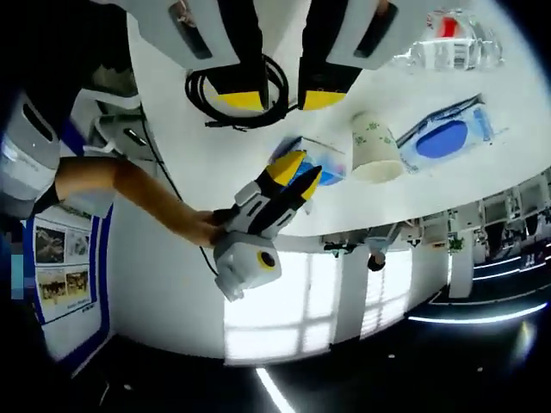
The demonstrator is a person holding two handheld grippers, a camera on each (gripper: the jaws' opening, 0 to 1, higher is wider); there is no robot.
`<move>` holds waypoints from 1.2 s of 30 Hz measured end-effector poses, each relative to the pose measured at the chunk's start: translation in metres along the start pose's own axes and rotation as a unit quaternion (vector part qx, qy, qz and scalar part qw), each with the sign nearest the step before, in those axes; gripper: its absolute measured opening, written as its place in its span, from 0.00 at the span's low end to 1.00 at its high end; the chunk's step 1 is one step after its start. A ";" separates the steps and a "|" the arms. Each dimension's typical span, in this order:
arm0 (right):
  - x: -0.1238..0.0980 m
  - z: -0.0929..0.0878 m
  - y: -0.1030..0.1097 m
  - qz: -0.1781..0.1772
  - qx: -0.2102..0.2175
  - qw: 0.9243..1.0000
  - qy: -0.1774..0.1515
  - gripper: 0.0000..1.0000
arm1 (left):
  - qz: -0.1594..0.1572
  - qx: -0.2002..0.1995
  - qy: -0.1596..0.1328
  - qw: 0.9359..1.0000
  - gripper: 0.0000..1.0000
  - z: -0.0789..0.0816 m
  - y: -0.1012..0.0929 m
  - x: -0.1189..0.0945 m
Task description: Arrange the tabletop items into an orderly group along one side of the table until the central work area is clear of visible clutter.
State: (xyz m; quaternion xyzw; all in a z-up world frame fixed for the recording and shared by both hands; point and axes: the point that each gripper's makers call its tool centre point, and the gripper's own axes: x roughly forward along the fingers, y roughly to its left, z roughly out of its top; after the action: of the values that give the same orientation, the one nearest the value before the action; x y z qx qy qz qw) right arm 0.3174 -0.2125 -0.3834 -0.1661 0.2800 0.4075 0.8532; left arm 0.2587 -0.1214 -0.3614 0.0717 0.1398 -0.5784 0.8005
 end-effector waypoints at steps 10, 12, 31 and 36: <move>0.011 0.016 -0.009 -0.015 -0.001 0.999 -0.033 0.22 | 0.044 0.088 -0.013 0.995 0.17 0.019 0.029 0.002; 0.012 0.017 -0.011 -0.021 -0.003 0.999 -0.033 0.22 | 0.043 0.091 -0.022 0.995 0.17 0.023 0.033 0.003; 0.026 0.034 0.007 -0.009 -0.016 0.998 -0.061 0.22 | 0.098 0.123 -0.002 0.988 0.23 0.008 0.072 -0.045; 0.026 0.041 0.026 0.003 -0.028 0.997 -0.067 0.22 | 0.127 0.149 -0.001 0.981 0.23 0.012 0.089 -0.069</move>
State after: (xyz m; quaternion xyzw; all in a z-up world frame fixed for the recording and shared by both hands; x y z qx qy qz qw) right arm 0.3245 -0.1600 -0.3689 -0.1612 0.2111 0.4276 0.8641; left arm 0.3241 -0.0337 -0.3326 0.2065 0.0413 -0.4864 0.8480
